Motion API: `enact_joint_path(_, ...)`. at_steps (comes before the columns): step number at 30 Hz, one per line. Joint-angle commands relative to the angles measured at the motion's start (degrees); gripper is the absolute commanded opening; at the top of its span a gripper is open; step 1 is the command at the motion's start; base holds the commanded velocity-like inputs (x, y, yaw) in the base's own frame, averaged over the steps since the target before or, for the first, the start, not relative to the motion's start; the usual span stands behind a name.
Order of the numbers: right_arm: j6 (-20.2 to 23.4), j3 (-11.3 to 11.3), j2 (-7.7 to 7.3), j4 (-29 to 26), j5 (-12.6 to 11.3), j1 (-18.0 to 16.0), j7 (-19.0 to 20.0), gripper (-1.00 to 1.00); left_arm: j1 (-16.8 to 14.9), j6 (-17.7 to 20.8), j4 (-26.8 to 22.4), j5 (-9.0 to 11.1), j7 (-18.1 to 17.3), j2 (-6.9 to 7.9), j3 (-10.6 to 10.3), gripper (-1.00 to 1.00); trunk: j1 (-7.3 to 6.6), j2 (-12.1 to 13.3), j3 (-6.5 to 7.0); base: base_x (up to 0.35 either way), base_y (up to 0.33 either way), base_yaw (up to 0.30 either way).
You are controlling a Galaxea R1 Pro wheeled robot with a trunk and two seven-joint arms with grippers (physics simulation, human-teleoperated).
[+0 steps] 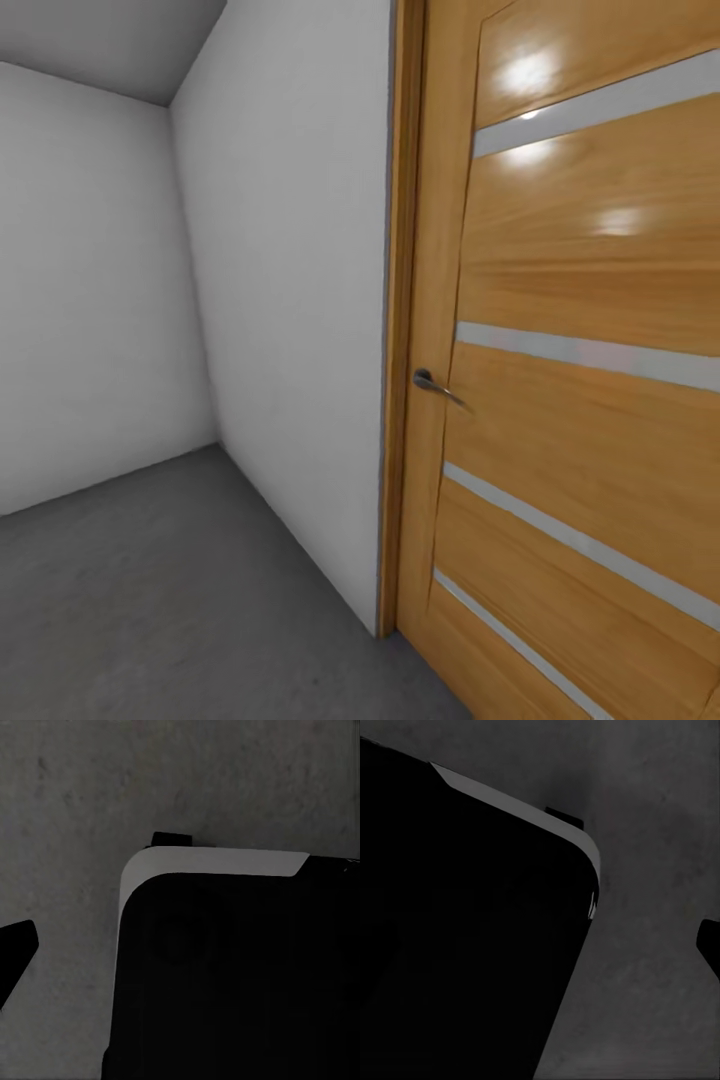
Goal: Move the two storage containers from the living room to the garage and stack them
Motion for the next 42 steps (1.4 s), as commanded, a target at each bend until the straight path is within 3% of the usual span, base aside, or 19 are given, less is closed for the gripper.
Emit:
enact_joint_path(1, -0.3, 0.5, 0.02, 0.1, -0.6, -0.1, 0.0, 1.0, 0.0, -0.1, 0.0, 0.6, 0.0, 0.0, 0.0, 1.0, 0.0, 0.0, -0.05, 0.0, 0.0, -0.247)
enact_joint_path(20, -0.3, 0.5, 0.02, 0.1, -0.6, 0.0, 0.0, 1.0, 0.0, -0.1, 0.0, 0.6, 0.0, 0.0, 0.0, 1.0, 0.0, 0.0, -0.05, 0.006, 0.004, -0.236)
enact_joint_path(42, -0.3, 0.5, 0.02, 0.1, -0.6, 0.0, 0.0, 1.0, 0.0, 0.1, 0.1, 0.6, -0.1, -0.03, 0.0, 1.0, 0.0, 0.0, -0.05, 0.298, 0.098, -0.061)
